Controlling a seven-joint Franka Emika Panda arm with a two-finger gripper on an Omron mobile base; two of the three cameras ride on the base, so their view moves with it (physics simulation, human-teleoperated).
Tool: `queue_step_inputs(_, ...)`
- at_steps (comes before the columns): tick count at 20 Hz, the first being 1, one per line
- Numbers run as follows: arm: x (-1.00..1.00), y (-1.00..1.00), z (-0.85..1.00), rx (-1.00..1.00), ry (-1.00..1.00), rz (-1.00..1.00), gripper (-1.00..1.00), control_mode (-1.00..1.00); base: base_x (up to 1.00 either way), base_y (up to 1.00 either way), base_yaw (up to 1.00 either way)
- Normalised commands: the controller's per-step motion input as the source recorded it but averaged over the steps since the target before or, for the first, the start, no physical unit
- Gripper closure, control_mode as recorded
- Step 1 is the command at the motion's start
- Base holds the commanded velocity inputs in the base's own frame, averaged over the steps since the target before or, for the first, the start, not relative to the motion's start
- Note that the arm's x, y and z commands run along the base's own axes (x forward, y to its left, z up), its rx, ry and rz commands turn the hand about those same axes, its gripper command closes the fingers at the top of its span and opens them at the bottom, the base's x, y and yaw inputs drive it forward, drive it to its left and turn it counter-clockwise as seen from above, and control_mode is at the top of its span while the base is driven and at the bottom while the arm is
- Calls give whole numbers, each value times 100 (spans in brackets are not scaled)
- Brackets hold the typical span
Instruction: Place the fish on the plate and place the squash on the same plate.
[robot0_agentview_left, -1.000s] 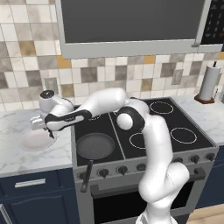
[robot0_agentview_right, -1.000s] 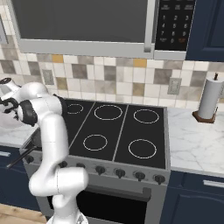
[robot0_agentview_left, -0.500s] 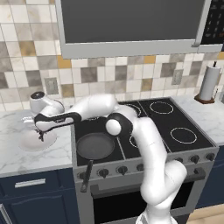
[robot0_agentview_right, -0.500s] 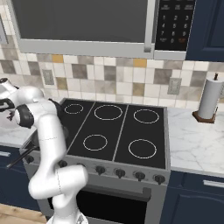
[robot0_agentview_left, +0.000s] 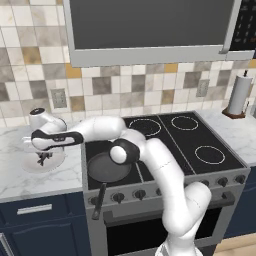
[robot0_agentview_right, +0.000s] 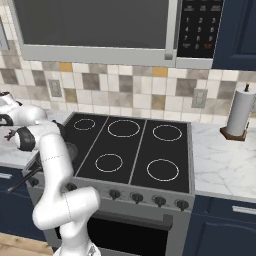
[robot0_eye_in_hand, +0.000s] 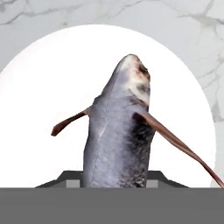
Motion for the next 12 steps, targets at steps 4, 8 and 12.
queue_step_inputs(4,26,0,-21,0,16,-7,100,-100,0,0,0)
queue_step_inputs(8,18,0,-17,0,11,-5,100,-100,0,0,0)
queue_step_inputs(12,6,3,-14,0,2,-2,100,-100,0,0,0)
